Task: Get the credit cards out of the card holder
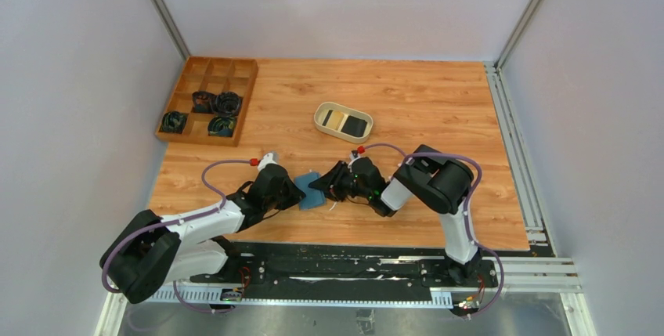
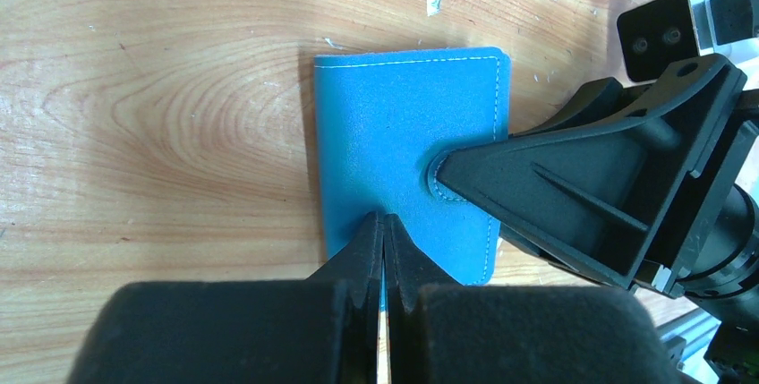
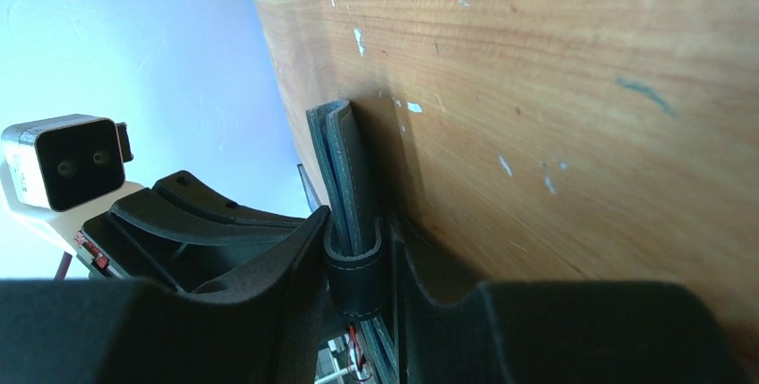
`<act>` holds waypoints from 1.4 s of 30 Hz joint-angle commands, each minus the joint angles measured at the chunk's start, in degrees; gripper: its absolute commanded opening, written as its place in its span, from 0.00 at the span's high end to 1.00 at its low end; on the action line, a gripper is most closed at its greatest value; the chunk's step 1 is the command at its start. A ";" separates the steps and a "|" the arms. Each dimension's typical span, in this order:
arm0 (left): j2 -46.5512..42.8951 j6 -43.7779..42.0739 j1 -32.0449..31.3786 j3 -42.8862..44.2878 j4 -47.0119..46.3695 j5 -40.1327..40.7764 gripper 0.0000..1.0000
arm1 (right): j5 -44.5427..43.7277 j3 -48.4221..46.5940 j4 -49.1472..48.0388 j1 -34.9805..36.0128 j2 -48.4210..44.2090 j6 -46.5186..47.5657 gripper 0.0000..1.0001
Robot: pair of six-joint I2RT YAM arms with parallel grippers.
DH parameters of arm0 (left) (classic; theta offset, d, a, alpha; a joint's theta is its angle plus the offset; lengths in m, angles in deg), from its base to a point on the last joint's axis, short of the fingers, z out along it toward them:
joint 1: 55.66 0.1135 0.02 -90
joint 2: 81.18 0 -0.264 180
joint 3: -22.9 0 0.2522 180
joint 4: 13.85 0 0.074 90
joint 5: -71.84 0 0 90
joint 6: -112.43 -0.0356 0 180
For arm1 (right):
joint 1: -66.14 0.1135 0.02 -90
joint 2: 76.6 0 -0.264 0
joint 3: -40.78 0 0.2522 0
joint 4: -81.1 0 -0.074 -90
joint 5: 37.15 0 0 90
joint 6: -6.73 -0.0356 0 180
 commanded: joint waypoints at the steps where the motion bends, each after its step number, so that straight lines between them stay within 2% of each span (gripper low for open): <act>1: 2.03 -1.78 -0.43 -1.44 8.00 1.06 1.00 | 1.75 -0.34 9.04 0.96 3.78 2.66 0.66; 10: 2.16 -1.74 -0.43 -1.49 8.09 1.10 1.00 | 2.56 -1.00 9.09 1.25 5.39 2.98 0.66; 15: 2.09 -1.74 -0.43 -1.68 8.03 1.10 1.00 | 2.81 -0.61 8.43 1.30 5.96 3.26 0.71; 28: 1.90 -1.74 -0.44 -1.67 8.09 1.06 1.00 | 3.56 -1.51 8.56 1.54 7.59 5.29 0.79; 32: 1.95 -1.75 -0.43 -1.65 8.09 0.92 1.00 | 3.49 -1.86 9.25 1.75 7.75 7.77 0.86; 35: 1.92 -1.76 -0.43 -1.66 8.09 0.97 1.00 | 3.89 -2.50 10.81 1.84 8.01 9.83 0.99; 42: 2.15 -1.83 -0.43 -1.68 8.00 1.06 1.00 | 2.89 -2.19 14.51 2.20 7.43 14.01 1.00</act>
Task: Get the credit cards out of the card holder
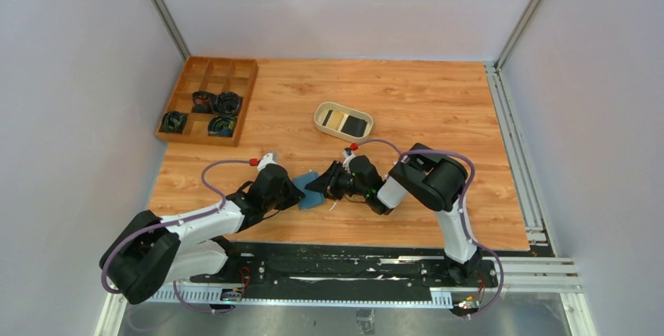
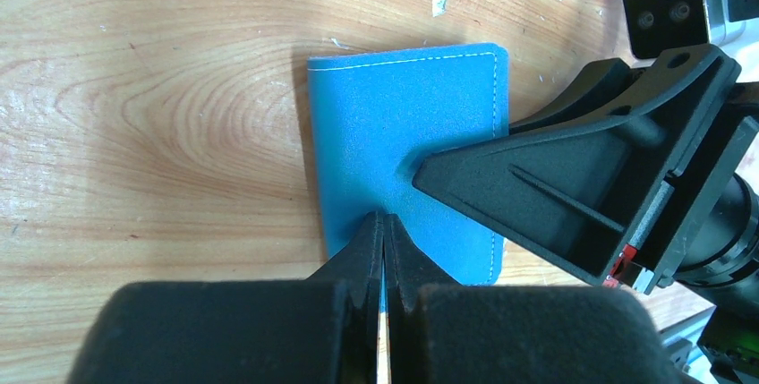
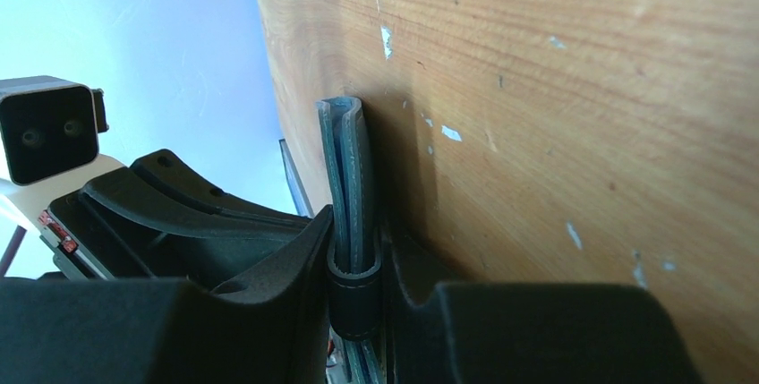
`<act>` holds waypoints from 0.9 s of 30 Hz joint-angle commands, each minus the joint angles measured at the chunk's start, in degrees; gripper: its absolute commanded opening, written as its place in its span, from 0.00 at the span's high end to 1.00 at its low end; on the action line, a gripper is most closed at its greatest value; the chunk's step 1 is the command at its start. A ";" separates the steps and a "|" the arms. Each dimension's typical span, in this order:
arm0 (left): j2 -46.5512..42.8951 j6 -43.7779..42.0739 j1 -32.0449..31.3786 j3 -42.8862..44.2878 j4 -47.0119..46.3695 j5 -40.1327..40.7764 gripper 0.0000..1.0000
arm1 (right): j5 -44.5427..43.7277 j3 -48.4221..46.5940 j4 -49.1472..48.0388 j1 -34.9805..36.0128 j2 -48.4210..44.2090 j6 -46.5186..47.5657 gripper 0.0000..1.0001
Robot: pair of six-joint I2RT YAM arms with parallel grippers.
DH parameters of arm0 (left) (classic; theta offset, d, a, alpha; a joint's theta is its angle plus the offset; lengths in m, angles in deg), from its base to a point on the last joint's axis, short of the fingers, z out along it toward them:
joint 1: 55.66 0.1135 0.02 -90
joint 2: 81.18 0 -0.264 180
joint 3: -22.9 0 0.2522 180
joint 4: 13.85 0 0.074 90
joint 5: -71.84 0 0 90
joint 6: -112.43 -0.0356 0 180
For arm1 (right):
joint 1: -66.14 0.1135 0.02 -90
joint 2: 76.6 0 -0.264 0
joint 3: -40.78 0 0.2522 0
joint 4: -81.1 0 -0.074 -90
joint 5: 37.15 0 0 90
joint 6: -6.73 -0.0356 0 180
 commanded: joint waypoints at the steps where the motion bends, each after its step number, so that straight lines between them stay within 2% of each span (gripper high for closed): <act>1: 2.07 -1.57 -0.43 -1.67 7.52 0.73 1.00 | -1.76 1.08 16.96 2.30 3.35 9.44 1.00; 7: 2.06 -1.76 -0.43 -1.31 7.78 0.90 1.00 | -9.21 1.54 29.14 3.12 -4.01 19.87 1.00; 13: 2.04 -2.39 -0.43 -0.46 8.37 0.89 1.00 | -14.89 1.78 33.36 4.77 -8.37 29.83 1.00; 21: 1.50 -2.62 -0.43 0.35 9.01 0.65 1.00 | -14.17 3.25 27.60 5.30 -5.65 32.22 1.00; 27: 1.92 -2.67 -0.43 0.22 8.33 -0.20 1.00 | -8.83 3.00 19.09 4.76 -1.57 26.51 1.00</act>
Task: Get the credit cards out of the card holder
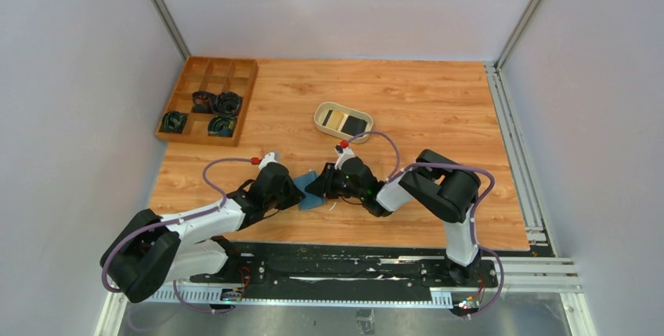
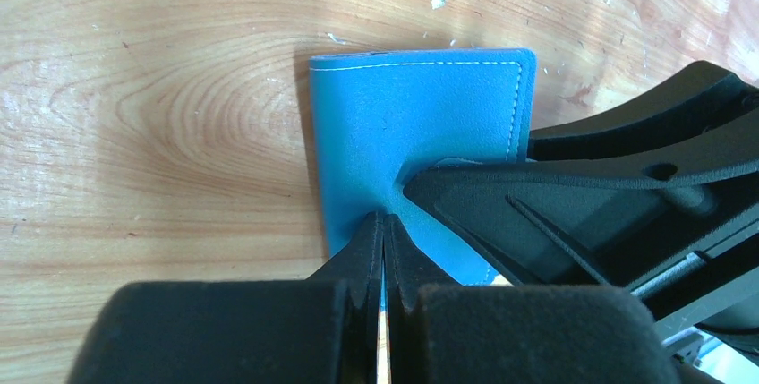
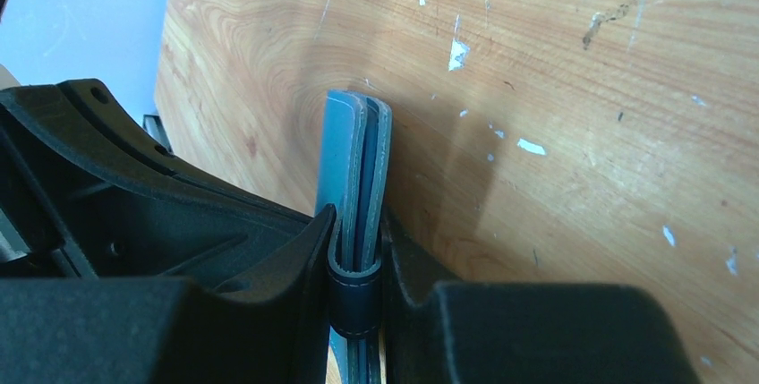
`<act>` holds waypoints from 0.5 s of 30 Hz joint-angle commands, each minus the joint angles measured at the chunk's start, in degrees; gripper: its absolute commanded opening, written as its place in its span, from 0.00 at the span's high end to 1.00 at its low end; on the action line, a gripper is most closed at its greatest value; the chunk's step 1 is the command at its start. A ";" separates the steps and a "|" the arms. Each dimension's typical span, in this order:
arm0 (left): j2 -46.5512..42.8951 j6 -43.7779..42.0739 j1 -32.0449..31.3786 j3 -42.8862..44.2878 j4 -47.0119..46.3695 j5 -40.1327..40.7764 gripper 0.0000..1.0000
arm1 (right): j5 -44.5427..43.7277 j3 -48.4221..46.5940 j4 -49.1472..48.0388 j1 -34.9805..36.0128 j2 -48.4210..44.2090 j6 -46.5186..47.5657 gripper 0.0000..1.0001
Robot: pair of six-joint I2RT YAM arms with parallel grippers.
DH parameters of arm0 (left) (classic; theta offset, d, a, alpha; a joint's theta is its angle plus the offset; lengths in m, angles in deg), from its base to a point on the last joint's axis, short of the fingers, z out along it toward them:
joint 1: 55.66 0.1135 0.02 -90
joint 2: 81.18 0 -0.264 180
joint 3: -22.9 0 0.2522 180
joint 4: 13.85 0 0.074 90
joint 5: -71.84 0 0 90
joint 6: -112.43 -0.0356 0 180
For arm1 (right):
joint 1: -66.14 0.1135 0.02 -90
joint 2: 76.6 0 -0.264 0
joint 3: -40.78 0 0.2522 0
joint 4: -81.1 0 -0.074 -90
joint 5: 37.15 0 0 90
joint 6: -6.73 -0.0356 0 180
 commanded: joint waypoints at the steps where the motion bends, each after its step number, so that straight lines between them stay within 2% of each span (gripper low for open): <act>1: 1.78 -1.60 -0.39 -1.17 6.19 0.35 1.00 | 2.82 2.99 5.36 0.14 7.77 -2.03 1.00; 5: 1.57 -1.40 -0.39 -1.44 6.01 0.20 1.00 | 4.63 2.18 1.23 0.05 9.85 -7.54 1.00; 15: 1.28 -1.79 -0.39 -1.19 6.47 0.37 1.00 | 3.96 2.43 5.60 -0.19 8.17 -8.58 1.00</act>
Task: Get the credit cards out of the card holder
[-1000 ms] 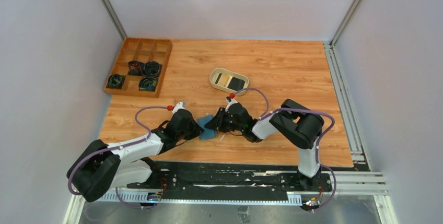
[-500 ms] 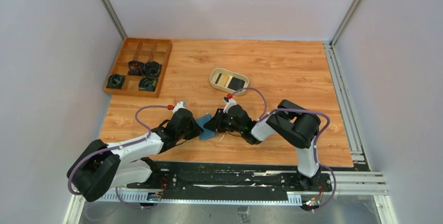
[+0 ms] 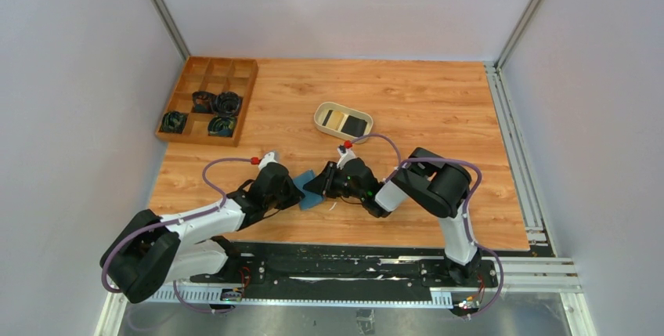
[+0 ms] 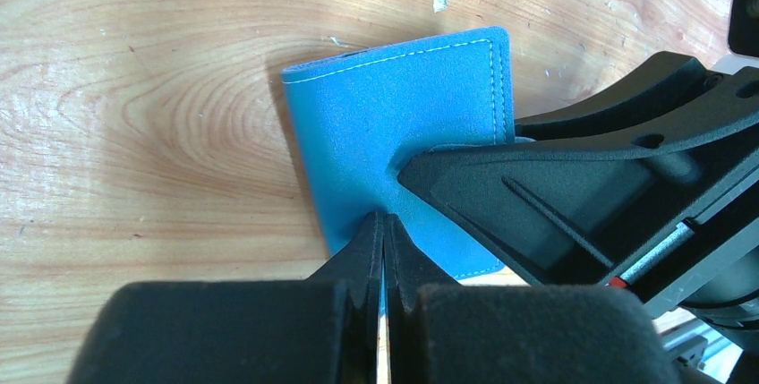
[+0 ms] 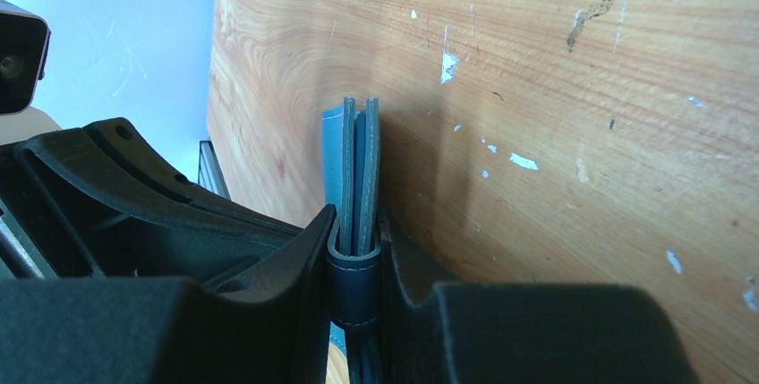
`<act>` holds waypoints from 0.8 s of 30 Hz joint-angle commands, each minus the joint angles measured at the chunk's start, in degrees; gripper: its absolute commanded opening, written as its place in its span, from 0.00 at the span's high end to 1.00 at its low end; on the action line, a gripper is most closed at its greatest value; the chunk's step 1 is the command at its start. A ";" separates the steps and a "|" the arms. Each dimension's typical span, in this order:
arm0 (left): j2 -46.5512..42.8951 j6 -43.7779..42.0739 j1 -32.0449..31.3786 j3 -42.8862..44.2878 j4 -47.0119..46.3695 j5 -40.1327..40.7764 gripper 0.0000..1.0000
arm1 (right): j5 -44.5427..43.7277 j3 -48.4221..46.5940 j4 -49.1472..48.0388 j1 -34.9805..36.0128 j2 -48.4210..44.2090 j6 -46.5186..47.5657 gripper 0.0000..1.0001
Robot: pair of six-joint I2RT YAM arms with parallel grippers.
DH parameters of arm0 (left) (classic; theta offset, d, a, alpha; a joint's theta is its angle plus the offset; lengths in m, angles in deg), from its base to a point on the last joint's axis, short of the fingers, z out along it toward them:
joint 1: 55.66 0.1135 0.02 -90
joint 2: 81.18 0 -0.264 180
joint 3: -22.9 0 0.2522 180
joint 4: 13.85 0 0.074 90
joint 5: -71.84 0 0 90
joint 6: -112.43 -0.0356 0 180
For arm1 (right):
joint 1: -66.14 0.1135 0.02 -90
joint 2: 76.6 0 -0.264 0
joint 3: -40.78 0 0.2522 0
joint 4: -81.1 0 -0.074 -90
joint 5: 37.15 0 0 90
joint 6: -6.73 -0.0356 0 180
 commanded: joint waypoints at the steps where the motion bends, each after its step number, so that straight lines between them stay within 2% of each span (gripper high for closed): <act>1: 1.26 -1.44 -0.39 -1.14 6.46 0.09 1.00 | 2.21 2.56 15.58 0.46 2.53 0.87 1.00; 3: 1.30 -1.64 -0.39 -1.08 6.56 0.18 1.00 | 5.12 2.00 16.98 -0.61 1.91 1.90 1.00; 4: 1.26 -1.68 -0.39 -1.11 6.61 0.25 1.00 | 6.27 1.66 17.63 -1.05 1.39 2.39 0.89; 8: 1.88 -1.85 -0.39 -0.73 6.33 0.03 1.00 | 6.83 1.63 18.15 -1.67 -1.76 4.01 0.64; 14: 2.95 -2.47 -0.39 0.31 6.63 -0.23 1.00 | 6.92 0.22 19.04 -1.97 -5.37 4.88 0.46; 24: 3.77 -3.82 -0.39 2.85 7.96 0.17 1.00 | 5.45 3.52 19.28 -4.93 -7.24 4.81 0.43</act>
